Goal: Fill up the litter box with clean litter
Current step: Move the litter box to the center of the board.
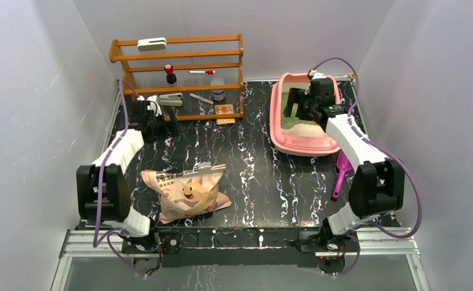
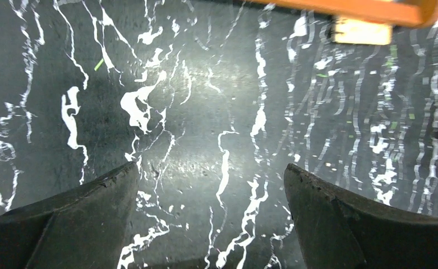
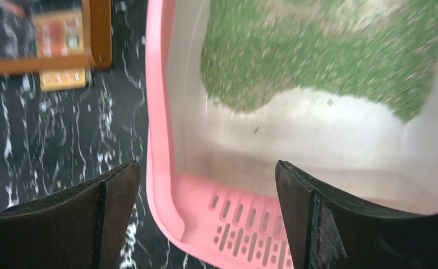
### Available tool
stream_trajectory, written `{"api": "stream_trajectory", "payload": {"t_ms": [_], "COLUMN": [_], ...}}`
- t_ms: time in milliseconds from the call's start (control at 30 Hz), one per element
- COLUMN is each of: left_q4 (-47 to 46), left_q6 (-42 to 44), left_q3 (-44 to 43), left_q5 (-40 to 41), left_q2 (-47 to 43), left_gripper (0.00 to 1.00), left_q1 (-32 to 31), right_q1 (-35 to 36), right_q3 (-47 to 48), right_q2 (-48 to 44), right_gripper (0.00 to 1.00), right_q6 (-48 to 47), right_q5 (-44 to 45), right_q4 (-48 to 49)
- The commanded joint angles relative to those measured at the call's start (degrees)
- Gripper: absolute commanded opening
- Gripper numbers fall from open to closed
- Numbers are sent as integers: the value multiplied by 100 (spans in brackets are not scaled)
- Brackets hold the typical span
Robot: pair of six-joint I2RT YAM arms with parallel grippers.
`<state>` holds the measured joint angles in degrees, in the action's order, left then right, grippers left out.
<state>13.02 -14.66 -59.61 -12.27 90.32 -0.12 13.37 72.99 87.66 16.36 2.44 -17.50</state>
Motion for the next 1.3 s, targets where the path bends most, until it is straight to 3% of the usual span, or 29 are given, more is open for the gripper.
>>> {"api": "stream_trajectory", "payload": {"t_ms": [0,100,500,767,933,1267], "left_q4": [544,778,1704,1750,1835,1884], "left_q6": [-11,-167,-755,-834,-786,-750], "left_q3": [-171,-245,-294,-276,-271,-291], "left_q5": [-70,-268,-1824,-1959,-2014,-2023], "left_q2": [-931,-1428,-2769,-3145,-3168,-3224], "left_gripper": [98,98,98,98,98,98], "left_q1": [3,3,3,3,3,3], "right_q1": [-28,-25,8,312,543,746], "right_q3": [85,387,673,950,689,-290], "right_q2": [308,653,1284,1879,1774,1340], "right_gripper": [96,93,91,90,88,85], "right_q6": [-269,-505,-978,-1211,-1315,-1600], "right_q5": [-1101,-1391,-2217,-2069,-2071,-3189], "right_q4": [-634,-1116,-1213,-1483,-1435,-911]}}
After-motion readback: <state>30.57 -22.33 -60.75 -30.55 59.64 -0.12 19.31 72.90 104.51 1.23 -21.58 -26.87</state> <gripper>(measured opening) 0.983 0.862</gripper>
